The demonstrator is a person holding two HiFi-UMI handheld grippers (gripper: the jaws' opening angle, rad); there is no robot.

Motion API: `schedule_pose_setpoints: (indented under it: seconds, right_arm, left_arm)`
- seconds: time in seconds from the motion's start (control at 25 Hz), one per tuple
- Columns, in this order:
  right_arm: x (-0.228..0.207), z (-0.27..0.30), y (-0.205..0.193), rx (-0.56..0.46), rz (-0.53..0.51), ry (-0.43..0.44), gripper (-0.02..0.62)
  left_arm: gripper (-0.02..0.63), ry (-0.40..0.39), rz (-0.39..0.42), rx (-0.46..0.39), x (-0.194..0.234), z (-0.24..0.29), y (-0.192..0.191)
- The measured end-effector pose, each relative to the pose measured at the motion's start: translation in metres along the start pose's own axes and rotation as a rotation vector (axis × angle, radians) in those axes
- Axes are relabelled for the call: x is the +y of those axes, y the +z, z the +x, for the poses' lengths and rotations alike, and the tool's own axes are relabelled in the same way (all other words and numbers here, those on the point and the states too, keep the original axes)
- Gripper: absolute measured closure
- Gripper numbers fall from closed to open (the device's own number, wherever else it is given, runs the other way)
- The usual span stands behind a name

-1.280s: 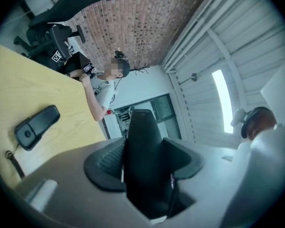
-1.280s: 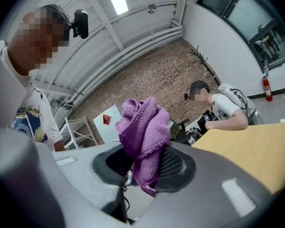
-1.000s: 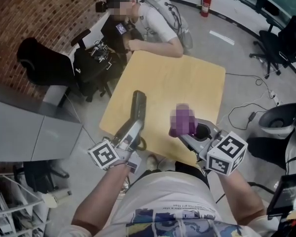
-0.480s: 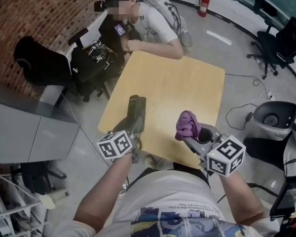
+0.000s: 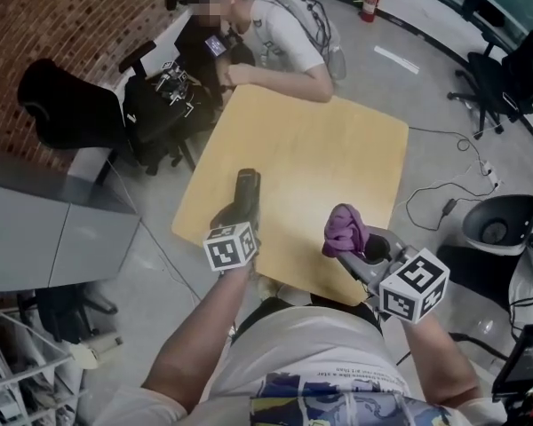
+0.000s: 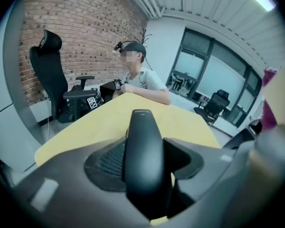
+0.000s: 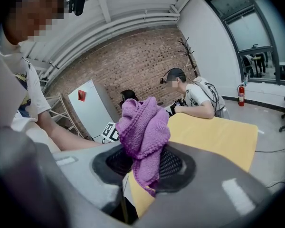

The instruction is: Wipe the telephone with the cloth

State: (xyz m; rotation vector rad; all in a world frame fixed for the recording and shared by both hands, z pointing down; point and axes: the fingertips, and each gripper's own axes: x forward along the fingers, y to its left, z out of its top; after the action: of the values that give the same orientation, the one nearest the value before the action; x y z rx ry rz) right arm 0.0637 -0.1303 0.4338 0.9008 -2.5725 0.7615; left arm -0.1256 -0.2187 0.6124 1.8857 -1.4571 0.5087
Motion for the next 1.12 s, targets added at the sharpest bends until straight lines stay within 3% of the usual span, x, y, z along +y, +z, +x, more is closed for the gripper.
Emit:
schedule_pose_setpoints:
  seconds: [0.56, 1.04, 1.12]
  right_arm:
    - [-0.019, -0.014, -0.006, 0.018, 0.012, 0.029, 0.474]
    - [-0.026, -0.02, -0.004, 0.02, 0.038, 0.049, 0.474]
    - [-0.023, -0.016, -0.007, 0.023, 0.032, 0.055, 0.474]
  left_arm:
    - [0.351, 0.099, 0.156, 0.067, 0.012, 0.029, -0.015]
    - [0.343, 0.112, 0.18, 0.117, 0.011, 0.037, -0.023]
    - [0.312, 0.097, 0.179, 0.13, 0.008, 0.035, -0.025]
